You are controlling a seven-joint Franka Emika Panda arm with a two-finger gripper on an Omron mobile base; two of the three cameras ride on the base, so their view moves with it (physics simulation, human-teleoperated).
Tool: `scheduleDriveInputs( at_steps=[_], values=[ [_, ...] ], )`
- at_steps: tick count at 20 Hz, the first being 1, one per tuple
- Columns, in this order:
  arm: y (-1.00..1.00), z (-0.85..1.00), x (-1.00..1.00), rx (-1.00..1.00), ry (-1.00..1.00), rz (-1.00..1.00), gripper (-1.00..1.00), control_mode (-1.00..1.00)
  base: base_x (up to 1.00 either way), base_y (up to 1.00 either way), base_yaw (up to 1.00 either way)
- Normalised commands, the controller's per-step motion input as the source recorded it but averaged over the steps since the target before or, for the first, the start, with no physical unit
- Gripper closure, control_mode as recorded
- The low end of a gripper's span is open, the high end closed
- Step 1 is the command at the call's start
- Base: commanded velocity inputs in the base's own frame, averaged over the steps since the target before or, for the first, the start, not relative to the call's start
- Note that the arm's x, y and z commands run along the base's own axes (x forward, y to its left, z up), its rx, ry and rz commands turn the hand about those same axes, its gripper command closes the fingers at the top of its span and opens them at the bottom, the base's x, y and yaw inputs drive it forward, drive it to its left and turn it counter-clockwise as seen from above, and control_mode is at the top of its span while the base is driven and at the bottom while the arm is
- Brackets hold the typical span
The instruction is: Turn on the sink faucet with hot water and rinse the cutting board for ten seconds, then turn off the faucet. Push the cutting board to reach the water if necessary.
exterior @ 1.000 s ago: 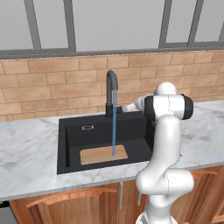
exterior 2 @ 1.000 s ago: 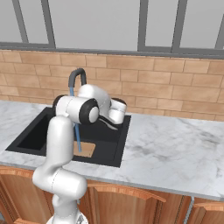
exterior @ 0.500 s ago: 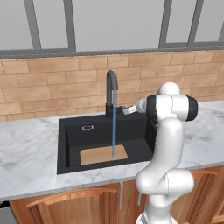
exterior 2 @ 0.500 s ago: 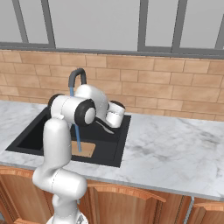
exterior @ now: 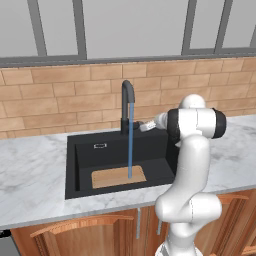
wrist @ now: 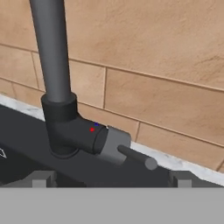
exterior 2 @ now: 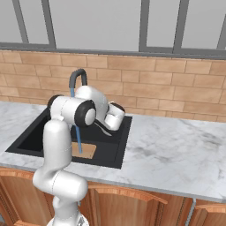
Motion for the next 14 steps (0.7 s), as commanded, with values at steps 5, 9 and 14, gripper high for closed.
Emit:
scheduleDriveInputs(
  at_steps=[5,9,14],
  values=[
    [0.00,0.00,0.00,0.00,0.00,0.08,-1.00,-1.00,0.00,0.00,0.00],
    [0.00,0.00,0.00,0.00,0.00,0.08,-1.00,-1.00,0.00,0.00,0.00],
    [-0.01,0.00,0.00,0.00,0.00,0.02,-1.00,-1.00,0.00,0.00,0.00]
  ],
)
